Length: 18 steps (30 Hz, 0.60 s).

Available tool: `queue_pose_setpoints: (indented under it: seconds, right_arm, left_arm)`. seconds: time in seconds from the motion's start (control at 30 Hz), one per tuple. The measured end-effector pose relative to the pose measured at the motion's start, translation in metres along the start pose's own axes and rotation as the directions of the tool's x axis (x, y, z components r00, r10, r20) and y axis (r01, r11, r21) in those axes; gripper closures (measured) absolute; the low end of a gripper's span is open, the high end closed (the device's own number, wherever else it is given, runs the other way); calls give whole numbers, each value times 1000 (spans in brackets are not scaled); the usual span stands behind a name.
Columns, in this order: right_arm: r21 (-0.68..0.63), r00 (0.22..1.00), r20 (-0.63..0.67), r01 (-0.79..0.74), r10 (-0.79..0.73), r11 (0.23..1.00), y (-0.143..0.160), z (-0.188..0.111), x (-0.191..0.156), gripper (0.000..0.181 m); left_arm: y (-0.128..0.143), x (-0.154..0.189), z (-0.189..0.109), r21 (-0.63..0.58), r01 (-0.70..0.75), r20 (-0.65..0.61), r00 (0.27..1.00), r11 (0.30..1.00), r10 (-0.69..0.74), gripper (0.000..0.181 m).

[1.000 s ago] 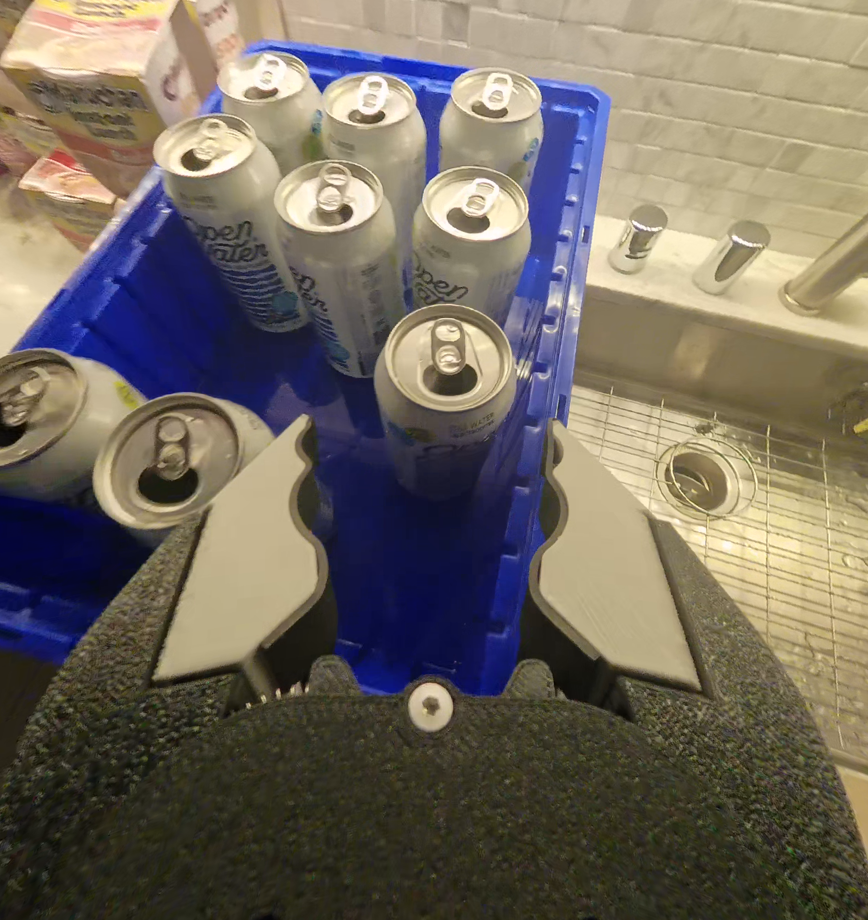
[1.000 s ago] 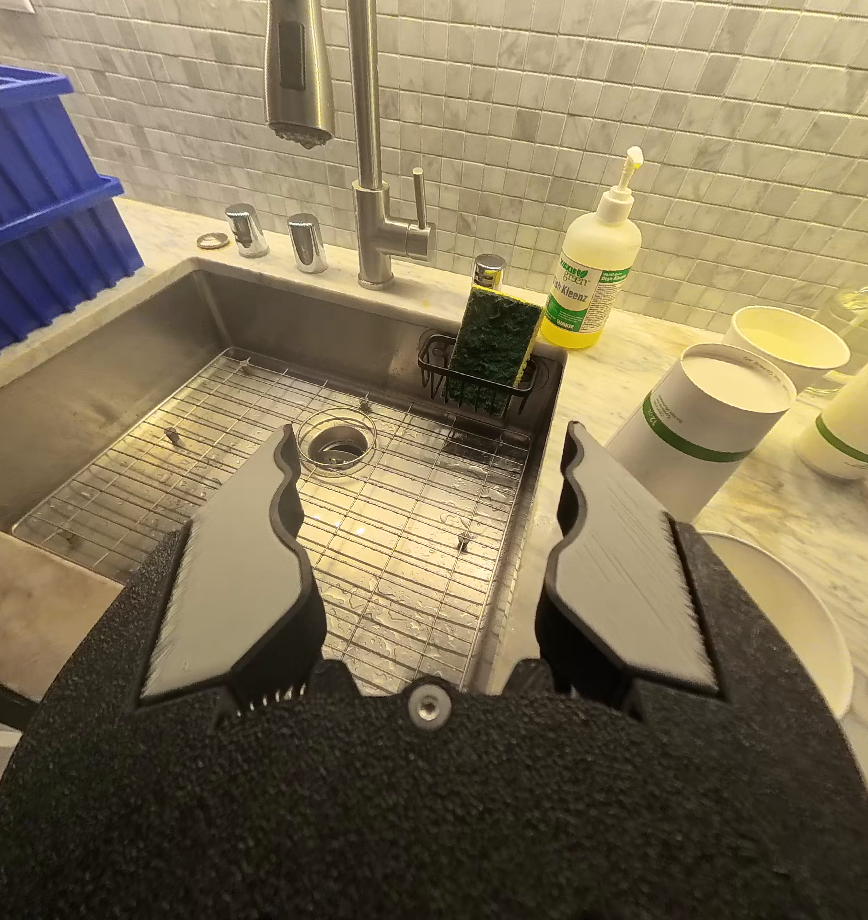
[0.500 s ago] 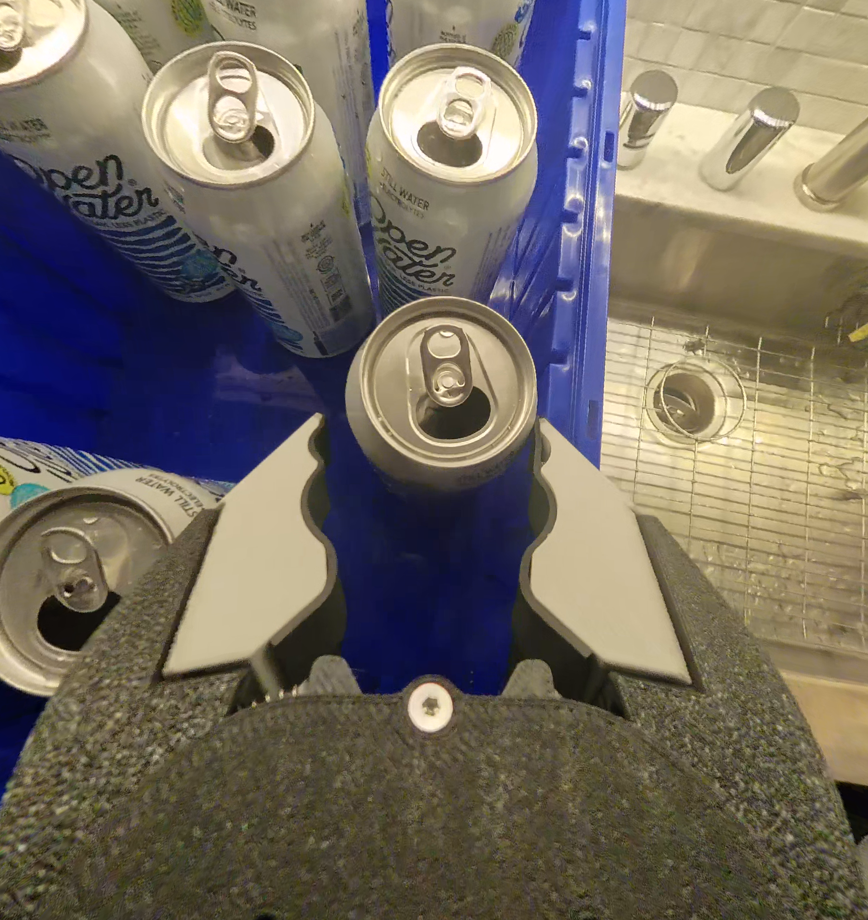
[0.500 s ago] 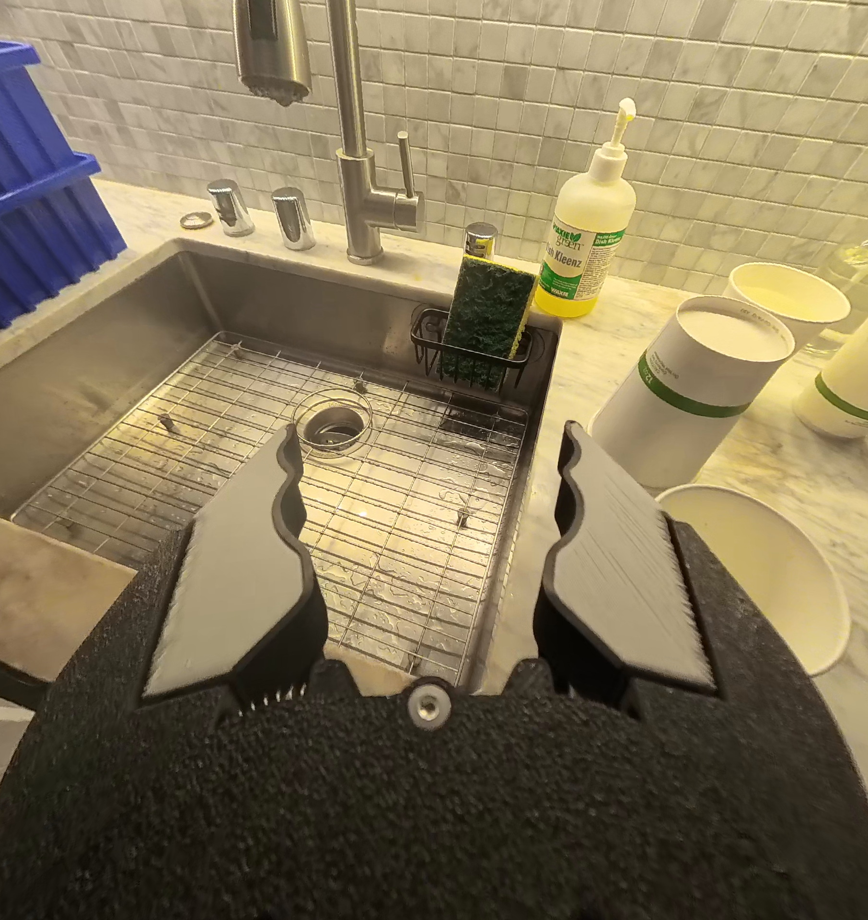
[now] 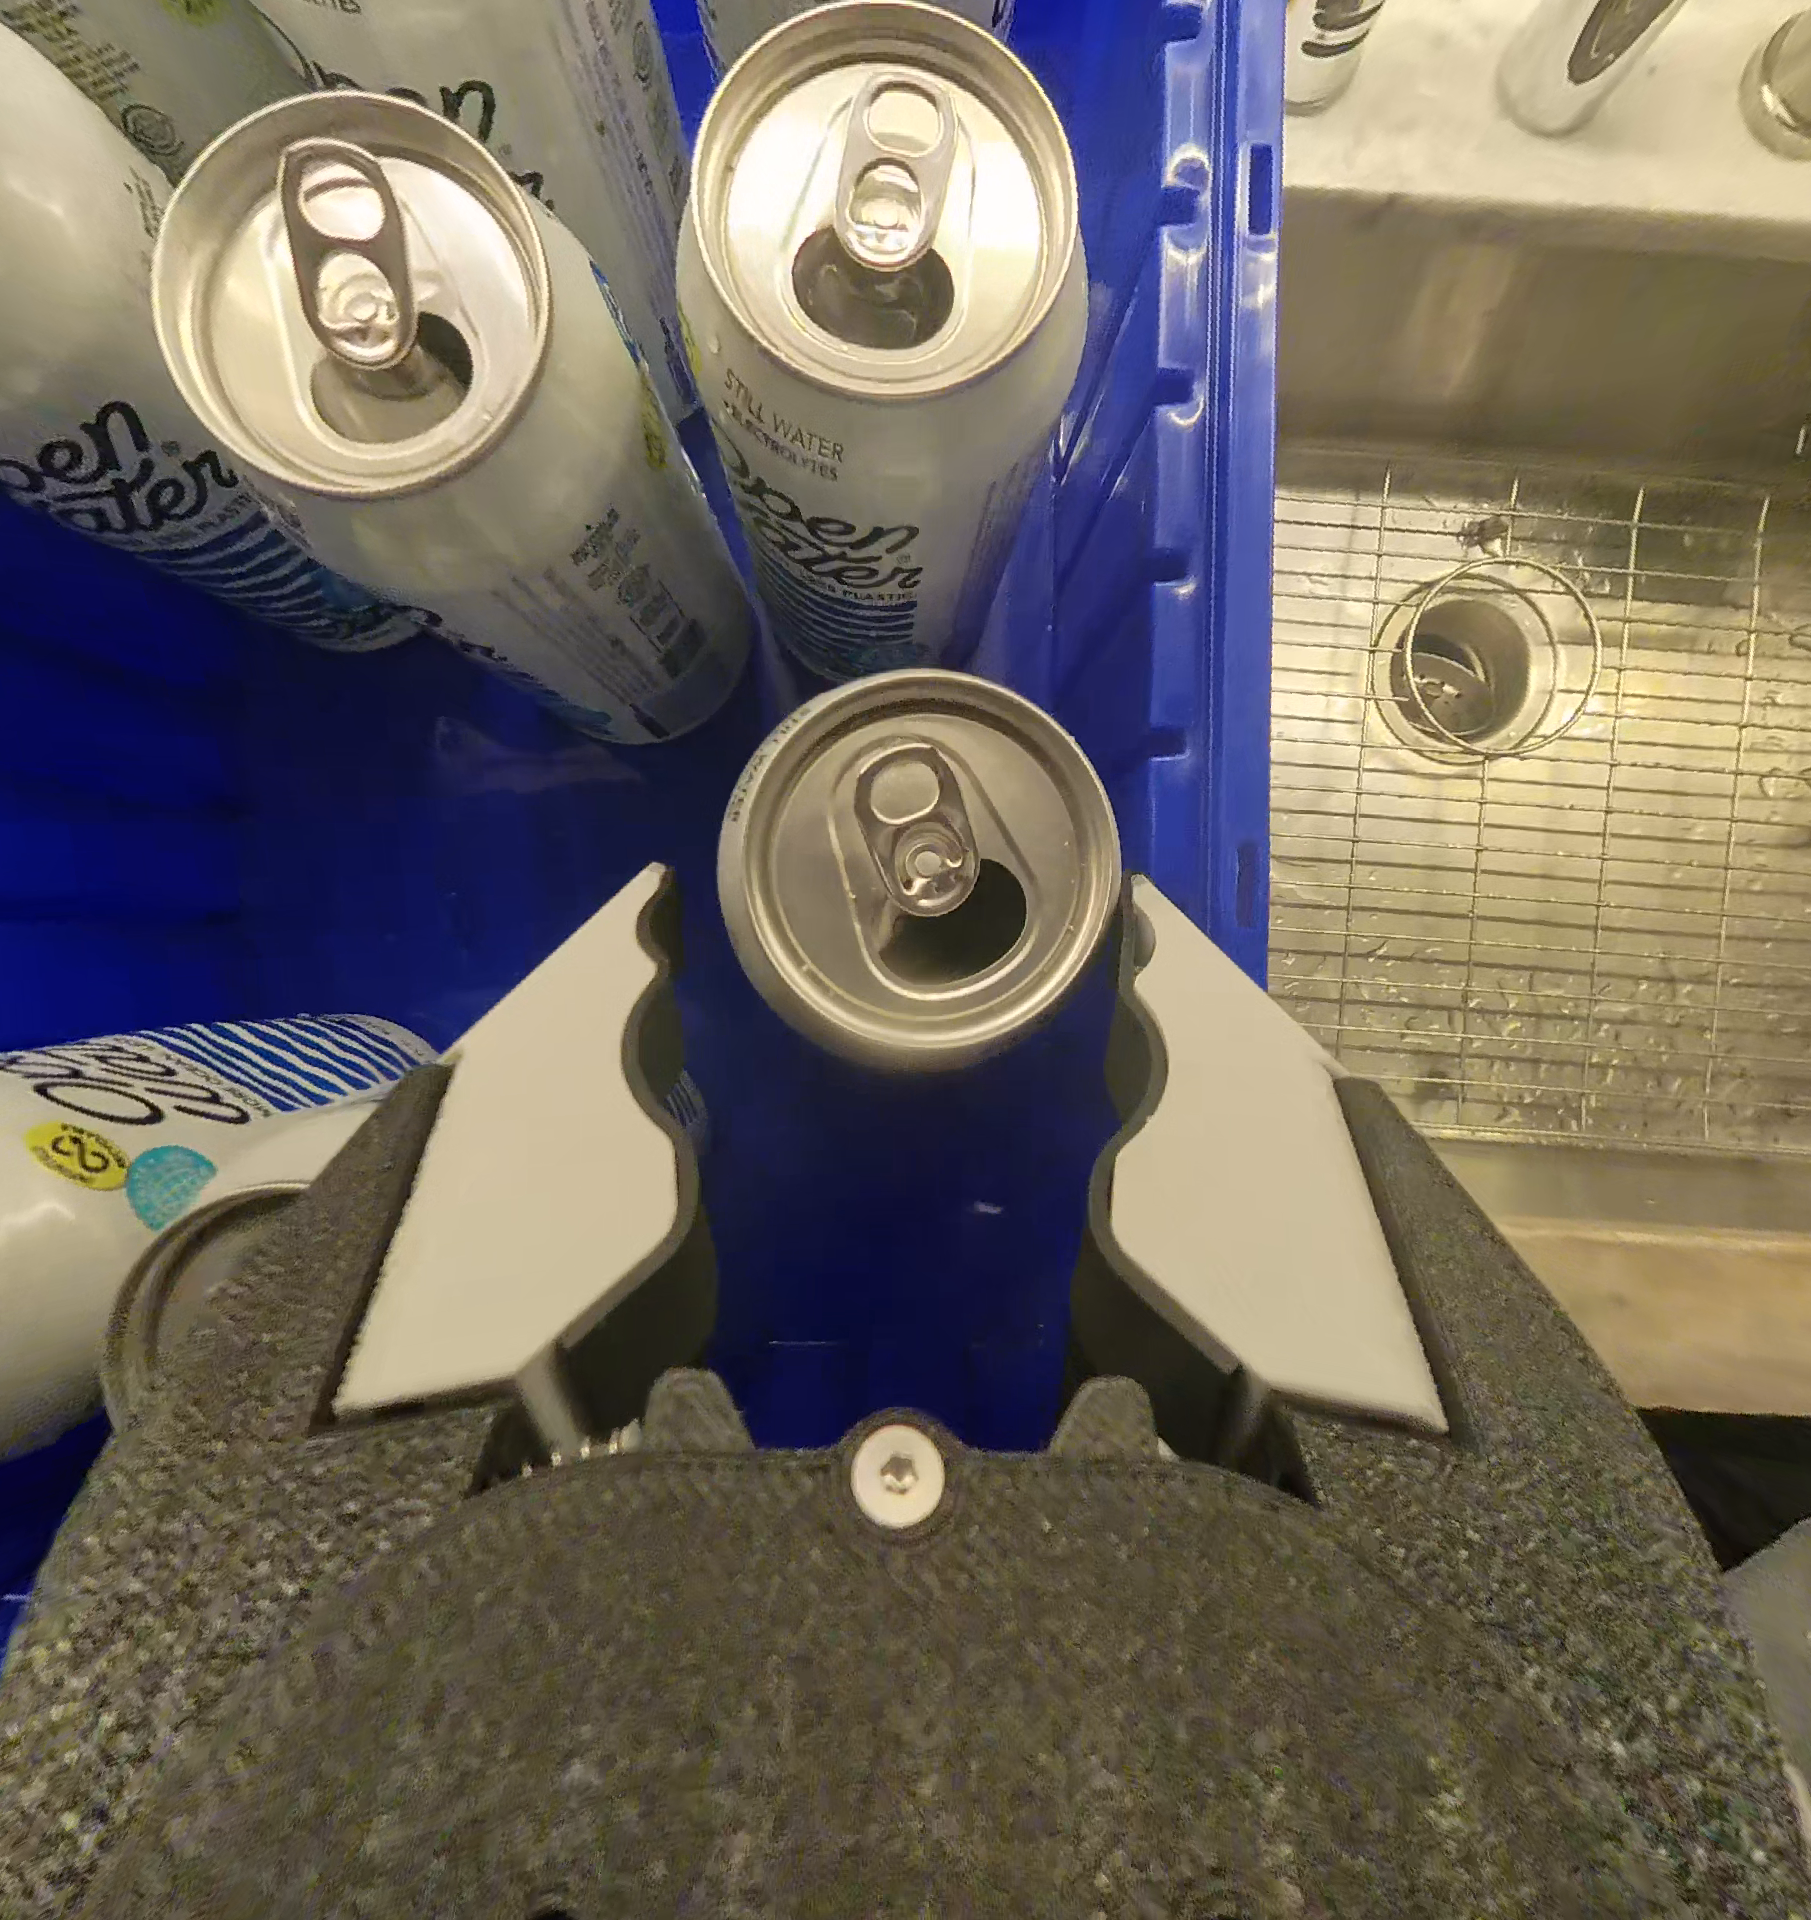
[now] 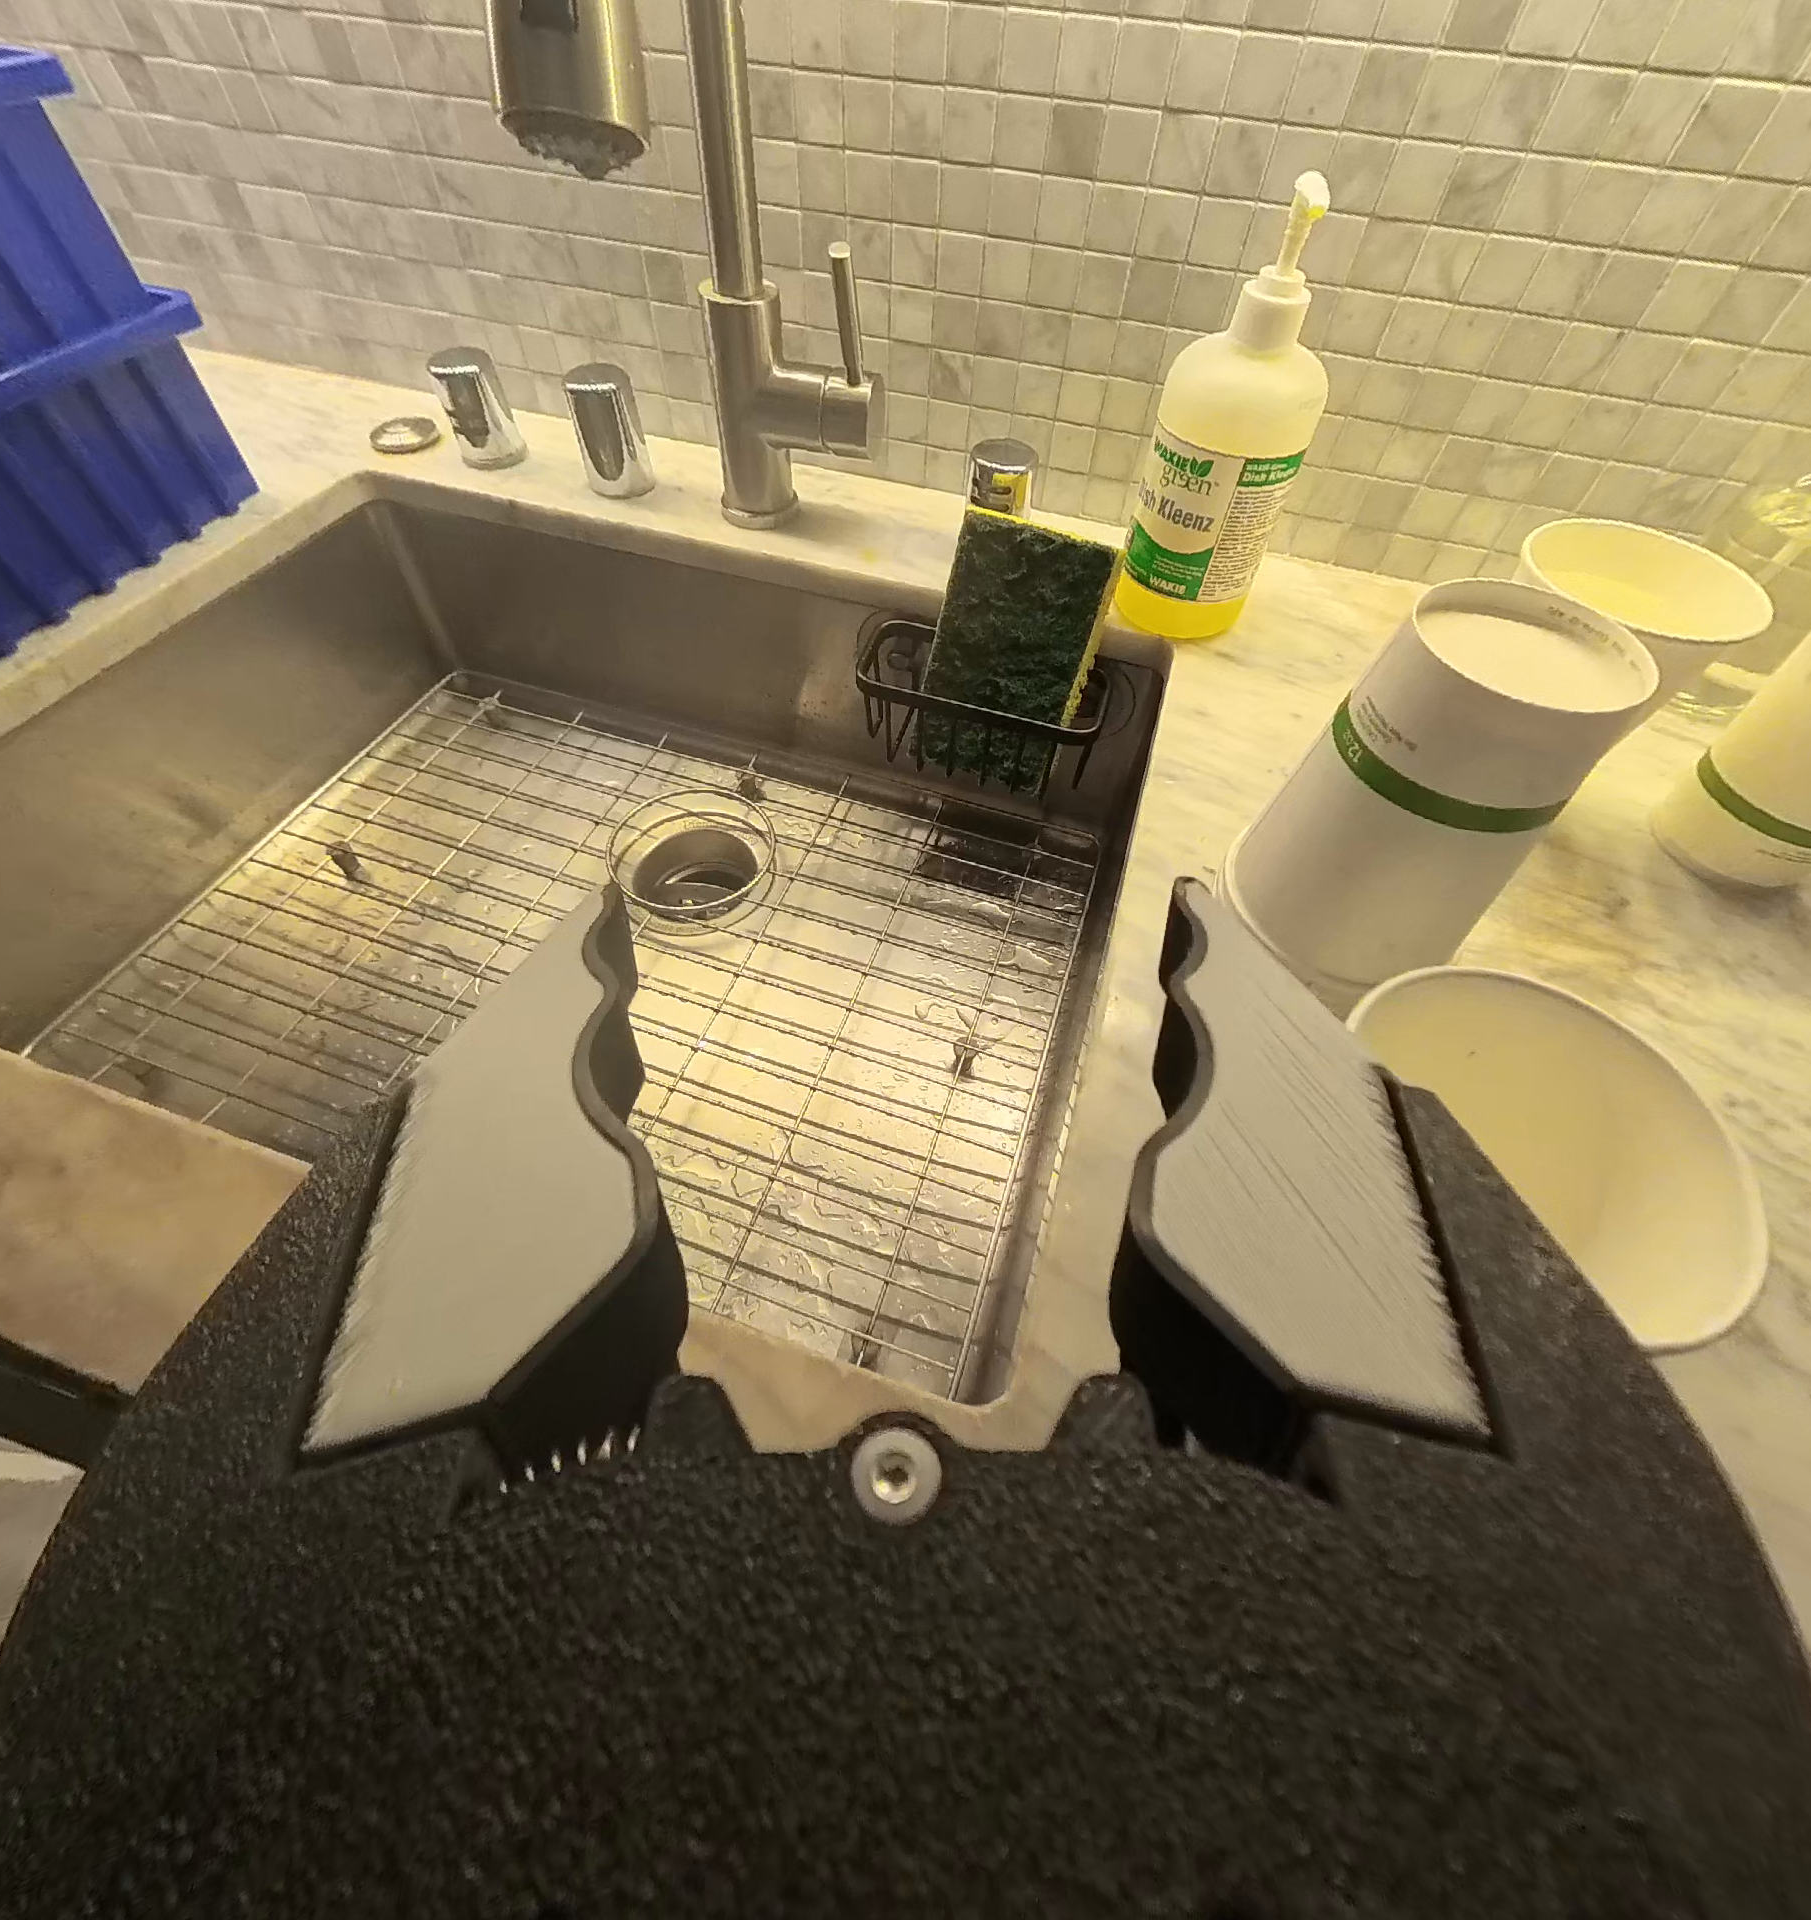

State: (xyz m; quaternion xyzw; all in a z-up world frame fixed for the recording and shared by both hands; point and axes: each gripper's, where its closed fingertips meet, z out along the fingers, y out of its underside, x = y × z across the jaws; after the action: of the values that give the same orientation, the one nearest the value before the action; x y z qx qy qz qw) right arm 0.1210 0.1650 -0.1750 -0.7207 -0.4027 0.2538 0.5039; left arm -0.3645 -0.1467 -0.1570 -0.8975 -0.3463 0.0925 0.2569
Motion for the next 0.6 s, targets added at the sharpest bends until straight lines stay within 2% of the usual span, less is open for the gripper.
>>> queue_pose_setpoints:
  seconds: [0.17,0.33,0.6]
  right_arm:
    - [0,1000,5,2,-2,1000,1,-3,1,82]
    - [-5,1000,7,0,0,1000,4,-6,2,82]
    - [-4,999,49,22,-21,1000,2,-2,-10,83]
  left_arm:
    - [-2,4,1,-32,-95,-50,994,995,93,106]
    - [-2,4,4,-58,-157,-85,985,986,152,105]
    - [-4,3,5,-7,-210,-117,971,978,207,105]
